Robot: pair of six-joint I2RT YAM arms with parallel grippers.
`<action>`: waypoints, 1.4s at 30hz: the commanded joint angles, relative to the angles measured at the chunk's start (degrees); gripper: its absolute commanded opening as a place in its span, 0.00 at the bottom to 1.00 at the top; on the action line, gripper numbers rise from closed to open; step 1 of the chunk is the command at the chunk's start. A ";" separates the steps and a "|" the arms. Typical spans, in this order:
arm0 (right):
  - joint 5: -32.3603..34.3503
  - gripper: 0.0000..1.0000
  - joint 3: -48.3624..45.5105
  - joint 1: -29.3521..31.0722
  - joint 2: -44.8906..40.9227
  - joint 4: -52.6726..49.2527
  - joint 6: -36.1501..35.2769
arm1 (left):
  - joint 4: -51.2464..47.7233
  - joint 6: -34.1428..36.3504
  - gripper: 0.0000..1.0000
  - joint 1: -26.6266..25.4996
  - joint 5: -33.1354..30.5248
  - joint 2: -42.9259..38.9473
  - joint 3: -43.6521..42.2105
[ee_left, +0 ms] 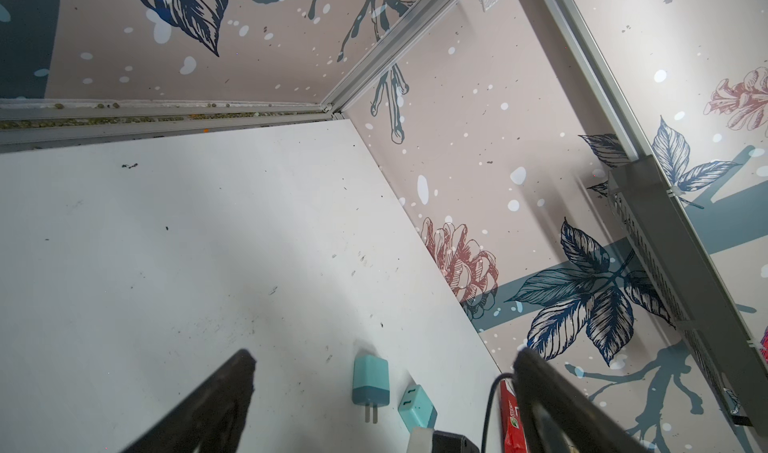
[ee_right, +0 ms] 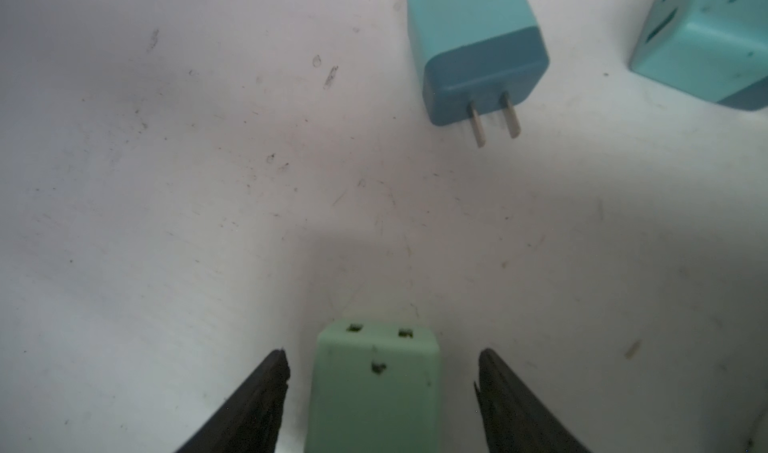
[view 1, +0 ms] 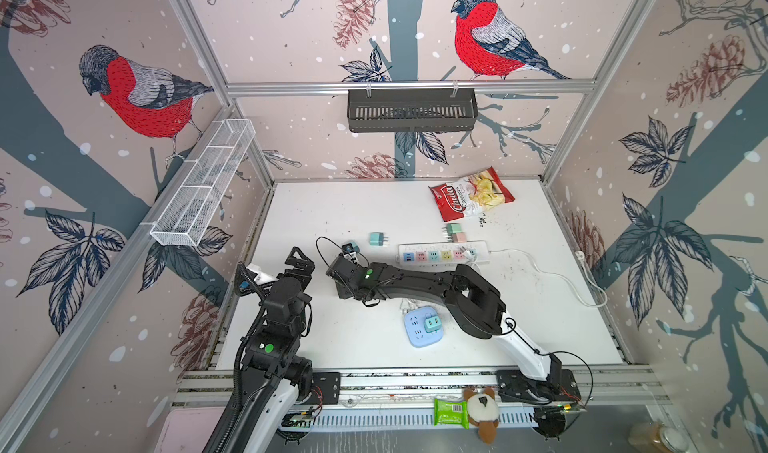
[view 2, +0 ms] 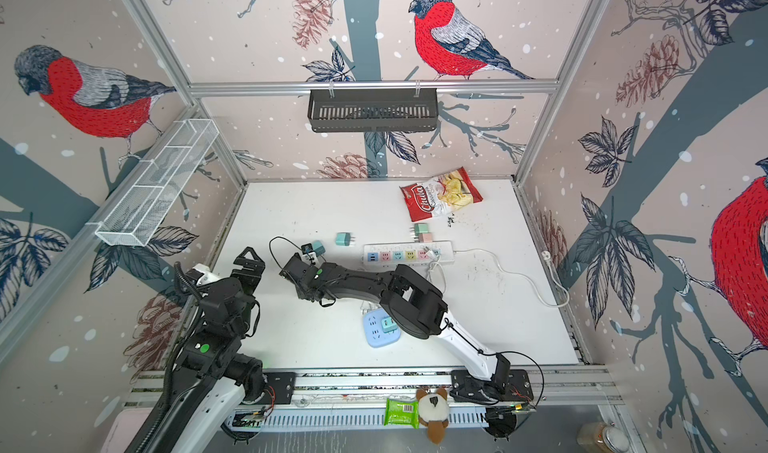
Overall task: Insert the plug
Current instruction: 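Lower the right gripper and close it on the mint-green charger, then lift the mint-green charger off the table with the right gripper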
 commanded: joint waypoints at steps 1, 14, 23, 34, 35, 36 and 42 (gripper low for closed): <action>-0.14 0.70 1.23 0.17 0.62 -2.76 -0.47 | -0.24 -0.94 0.97 0.17 -1.12 -0.11 0.01; -0.84 0.46 5.98 0.17 3.73 -6.79 -1.37 | -0.22 -1.04 0.97 0.21 -1.12 -0.07 -0.03; 2.22 0.27 2.92 1.03 -0.08 -6.72 -0.80 | 0.02 -0.86 0.97 0.25 -0.82 -0.04 0.02; 9.84 0.19 -13.64 4.28 -16.03 0.52 -0.18 | 1.40 0.37 0.97 0.23 0.41 -0.27 -0.15; 11.05 0.19 -15.44 4.58 -17.76 0.93 0.08 | 1.87 0.74 0.97 0.21 0.77 -0.35 -0.31; 12.01 0.18 -17.15 4.78 -19.49 1.46 0.29 | 2.16 1.04 0.97 0.21 1.02 -0.37 -0.40; 16.82 0.16 -29.75 5.80 -31.73 6.72 1.09 | 5.66 3.70 0.97 0.23 3.95 -1.28 -1.54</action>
